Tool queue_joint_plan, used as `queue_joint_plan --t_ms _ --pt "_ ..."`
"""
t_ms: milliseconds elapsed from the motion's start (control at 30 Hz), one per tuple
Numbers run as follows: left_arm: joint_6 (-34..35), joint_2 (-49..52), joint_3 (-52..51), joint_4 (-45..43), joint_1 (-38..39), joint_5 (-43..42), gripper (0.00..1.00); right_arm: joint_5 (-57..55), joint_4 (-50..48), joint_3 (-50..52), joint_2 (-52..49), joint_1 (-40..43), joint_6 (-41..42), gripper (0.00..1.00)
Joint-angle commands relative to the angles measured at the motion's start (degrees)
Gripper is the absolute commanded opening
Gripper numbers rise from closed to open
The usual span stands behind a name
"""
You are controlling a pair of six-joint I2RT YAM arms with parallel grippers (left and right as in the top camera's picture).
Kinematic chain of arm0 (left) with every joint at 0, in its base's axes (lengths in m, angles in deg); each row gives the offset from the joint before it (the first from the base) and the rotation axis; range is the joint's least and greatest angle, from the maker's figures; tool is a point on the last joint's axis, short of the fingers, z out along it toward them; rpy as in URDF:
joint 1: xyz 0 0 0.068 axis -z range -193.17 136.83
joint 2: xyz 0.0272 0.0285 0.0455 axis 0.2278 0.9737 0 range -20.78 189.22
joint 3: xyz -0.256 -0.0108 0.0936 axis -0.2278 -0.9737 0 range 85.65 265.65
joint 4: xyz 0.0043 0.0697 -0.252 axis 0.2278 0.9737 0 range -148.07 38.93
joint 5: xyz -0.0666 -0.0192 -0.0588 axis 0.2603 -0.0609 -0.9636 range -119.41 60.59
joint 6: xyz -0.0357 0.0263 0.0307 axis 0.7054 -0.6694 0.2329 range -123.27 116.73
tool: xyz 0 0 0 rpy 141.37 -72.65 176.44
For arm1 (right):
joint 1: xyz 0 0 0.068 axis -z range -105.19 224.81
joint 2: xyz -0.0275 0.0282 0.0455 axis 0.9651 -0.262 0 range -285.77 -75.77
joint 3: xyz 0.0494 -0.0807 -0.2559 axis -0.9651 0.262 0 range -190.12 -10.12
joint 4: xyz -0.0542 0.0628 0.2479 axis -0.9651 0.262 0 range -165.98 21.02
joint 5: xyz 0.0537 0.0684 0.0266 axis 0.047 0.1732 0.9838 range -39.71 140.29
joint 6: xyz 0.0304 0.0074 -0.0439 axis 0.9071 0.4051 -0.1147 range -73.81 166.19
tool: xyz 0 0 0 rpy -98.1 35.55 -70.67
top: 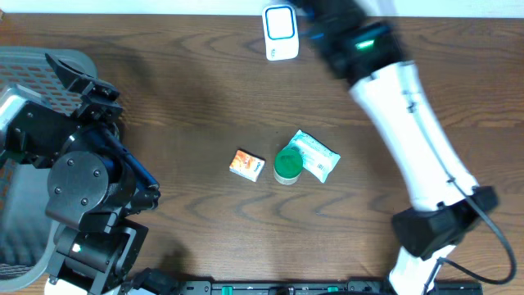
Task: Scan the item barcode
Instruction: 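Move the TOP bar to the right table edge and release it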
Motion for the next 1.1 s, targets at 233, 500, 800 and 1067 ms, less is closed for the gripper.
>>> queue_joint_plan --t_ms 233,500,800,1067 --pt "0.5 -0.3 0.0 -0.2 -0.3 0.4 0.81 -0.2 1.2 9.6 -2.1 33.5 17.2 0.01" --pt "0.5 -0.3 0.0 0.2 -0.3 0.4 0.81 0.6 -12.4 30.9 -2.1 48.4 16.2 0.01" --pt "-3.7 -0.3 0.0 0.6 -0.3 0.4 0.81 14.6 -11.4 31.9 1.9 51.8 23.5 0.99" --pt "-4.5 -0.3 0.0 2.5 -0.3 4.9 0.81 47.6 1.5 27.0 16.3 40.8 34.8 0.99"
